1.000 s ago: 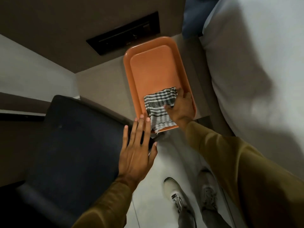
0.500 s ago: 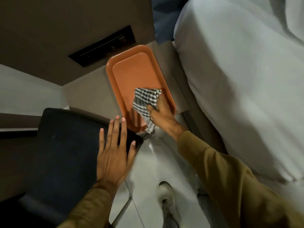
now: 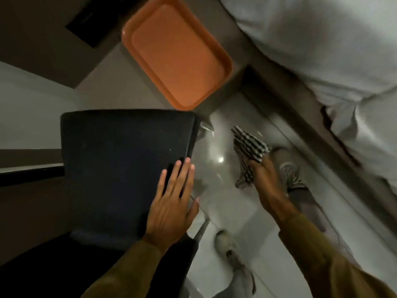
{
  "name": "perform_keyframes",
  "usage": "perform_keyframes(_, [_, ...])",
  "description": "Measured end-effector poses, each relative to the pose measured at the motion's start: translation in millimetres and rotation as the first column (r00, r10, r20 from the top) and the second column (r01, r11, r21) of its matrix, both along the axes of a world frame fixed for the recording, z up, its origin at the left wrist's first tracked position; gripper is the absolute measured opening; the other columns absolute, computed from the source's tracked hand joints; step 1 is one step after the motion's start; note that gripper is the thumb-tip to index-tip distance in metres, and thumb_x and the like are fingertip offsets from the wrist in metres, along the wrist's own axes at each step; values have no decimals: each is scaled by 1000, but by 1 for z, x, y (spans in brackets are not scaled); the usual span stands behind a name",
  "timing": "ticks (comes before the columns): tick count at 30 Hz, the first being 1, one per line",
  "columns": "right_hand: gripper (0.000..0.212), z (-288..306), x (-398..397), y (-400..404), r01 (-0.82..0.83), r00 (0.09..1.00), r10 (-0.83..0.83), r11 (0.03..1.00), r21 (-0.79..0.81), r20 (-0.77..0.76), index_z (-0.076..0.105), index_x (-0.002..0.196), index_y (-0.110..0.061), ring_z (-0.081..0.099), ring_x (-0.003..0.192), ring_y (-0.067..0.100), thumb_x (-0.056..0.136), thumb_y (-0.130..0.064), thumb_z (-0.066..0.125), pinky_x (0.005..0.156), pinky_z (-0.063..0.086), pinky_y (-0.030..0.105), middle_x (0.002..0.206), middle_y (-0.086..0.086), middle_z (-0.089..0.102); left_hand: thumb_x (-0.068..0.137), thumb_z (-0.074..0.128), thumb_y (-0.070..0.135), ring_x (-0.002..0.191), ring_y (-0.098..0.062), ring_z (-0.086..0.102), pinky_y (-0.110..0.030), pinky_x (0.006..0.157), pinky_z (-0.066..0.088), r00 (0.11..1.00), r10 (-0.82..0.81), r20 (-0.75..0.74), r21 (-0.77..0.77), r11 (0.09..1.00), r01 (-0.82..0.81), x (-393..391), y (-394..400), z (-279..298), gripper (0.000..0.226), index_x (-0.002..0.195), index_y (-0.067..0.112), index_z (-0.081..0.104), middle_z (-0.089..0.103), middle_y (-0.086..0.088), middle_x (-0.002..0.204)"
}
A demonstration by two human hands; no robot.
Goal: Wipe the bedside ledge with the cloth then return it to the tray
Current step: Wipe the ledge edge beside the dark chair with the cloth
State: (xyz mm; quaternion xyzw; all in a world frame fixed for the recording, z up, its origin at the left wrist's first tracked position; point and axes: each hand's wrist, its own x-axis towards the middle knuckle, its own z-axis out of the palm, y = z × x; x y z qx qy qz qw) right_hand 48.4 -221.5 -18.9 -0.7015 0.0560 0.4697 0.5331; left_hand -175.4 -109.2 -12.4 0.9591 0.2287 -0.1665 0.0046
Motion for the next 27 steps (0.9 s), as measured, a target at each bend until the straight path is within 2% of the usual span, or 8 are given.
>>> perform_keyframes(4, [37,-38,-71,-69,143,987,-148,987,-79,-62,72,95,-32,57,71,47,106,-4,49,56,59,36,100,38,59,111,35,47,171,-29,6,-51,140,6,991,-132,36,12,991,132,-28,-15,-21,77,172,5,16,7,-12,183])
perform_keyframes(6, [29,-65,-107,-98,186,976,-200,973,-140,-93,73,107,-31,62,58,23,107,-9,53,55,55,28,71,23,63,110,35,47,170,-28,3,-49,139,1,986,-162,45,21,987,161,-36,-19,-35,78,172,4,15,4,-13,182])
perform_keyframes(8, [27,-87,-143,-122,184,970,-210,964,-194,-122,73,117,-29,65,65,15,107,-12,55,61,56,29,75,4,68,110,33,48,170,-28,2,-49,139,-1,986,-158,61,24,987,157,-41,-21,-44,79,172,3,14,2,-14,181])
perform_keyframes(15, [14,-113,-234,-146,164,935,-216,967,-197,-282,67,111,-20,58,73,27,108,-18,53,69,52,36,82,13,60,112,32,51,170,-37,5,-54,139,2,977,-96,191,64,994,85,-17,-17,-68,82,171,1,7,6,-23,181])
perform_keyframes(20, [12,-107,-276,-139,174,922,-200,979,-109,-332,63,95,-29,57,73,22,105,-32,58,58,49,16,75,2,58,110,34,57,169,-37,9,-62,137,7,972,-151,179,132,983,129,-11,-15,-77,86,171,3,10,11,-20,181])
perform_keyframes(22, [38,-104,-293,-135,92,913,-109,994,-62,-394,65,105,-28,64,82,-2,94,-63,55,70,50,4,91,-9,63,109,33,58,169,-37,10,-63,137,8,968,-157,195,133,982,133,-11,-14,-78,86,171,3,11,12,-20,181])
perform_keyframes(24, [83,-109,-311,-126,89,891,-58,995,46,-450,60,139,-37,53,121,-17,79,-92,43,97,39,1,137,-13,61,110,33,57,169,-37,11,-64,137,9,965,-157,209,139,982,130,-11,-16,-78,85,171,2,12,13,-20,181])
perform_keyframes(27, [57,-116,-323,-101,166,887,-79,974,155,-454,33,141,-80,17,156,-12,85,-91,29,117,18,14,174,-29,18,111,31,56,169,-39,13,-63,137,8,961,-156,226,145,981,125,-12,-18,-80,83,170,0,15,16,-21,180])
